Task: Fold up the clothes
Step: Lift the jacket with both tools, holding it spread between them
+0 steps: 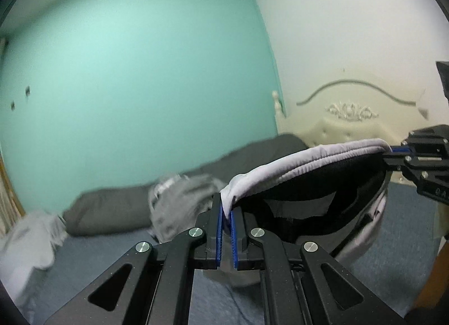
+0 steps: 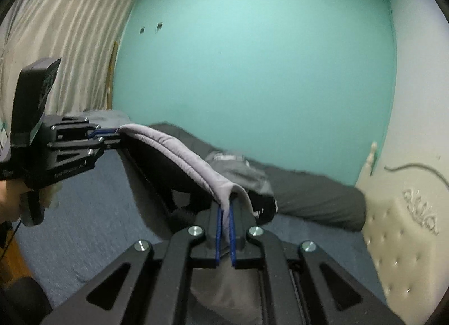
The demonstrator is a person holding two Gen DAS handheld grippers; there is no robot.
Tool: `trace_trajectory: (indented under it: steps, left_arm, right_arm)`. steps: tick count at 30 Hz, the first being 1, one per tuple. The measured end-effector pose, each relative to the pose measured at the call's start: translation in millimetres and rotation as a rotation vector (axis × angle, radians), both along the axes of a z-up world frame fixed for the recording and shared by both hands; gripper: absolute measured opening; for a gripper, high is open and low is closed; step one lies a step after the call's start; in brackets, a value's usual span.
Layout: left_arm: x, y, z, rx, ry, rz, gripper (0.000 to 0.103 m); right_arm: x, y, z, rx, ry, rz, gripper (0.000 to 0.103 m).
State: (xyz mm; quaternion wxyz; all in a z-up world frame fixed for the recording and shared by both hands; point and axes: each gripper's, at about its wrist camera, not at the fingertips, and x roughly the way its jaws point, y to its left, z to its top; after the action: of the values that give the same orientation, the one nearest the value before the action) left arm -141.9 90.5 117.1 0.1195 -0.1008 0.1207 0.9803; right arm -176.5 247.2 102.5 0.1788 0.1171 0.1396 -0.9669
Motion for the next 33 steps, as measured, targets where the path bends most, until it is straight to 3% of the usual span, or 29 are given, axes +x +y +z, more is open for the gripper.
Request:
trace_trajectory:
  steps: [9,15,24,33]
  left_arm:
    - [64.4,-10.1,115.7,-0.048,0.122,0.047,0.005]
    - [98.4,-14.6,160.3,-0.080,0.163,0.064,0.005]
    - [138.3,-30.0,190.8,-0.059,0.201,0.075,0.005]
    - [140.1,-43.5,172.9,-0.042,0.151,0.088,0.005]
  right_arm:
    - [30.7,-14.6,121.5,0.034,0.118,0.006,0.004]
    - [40.5,-14.6,164.6,-0.007,0.135,0.027,0.004]
    - [86.0,-15.5,196.5,-0.030,0.167,0.074,0.004]
    - [87.3,-27.8,191.7,-0.001,0.106,0.085,0.004]
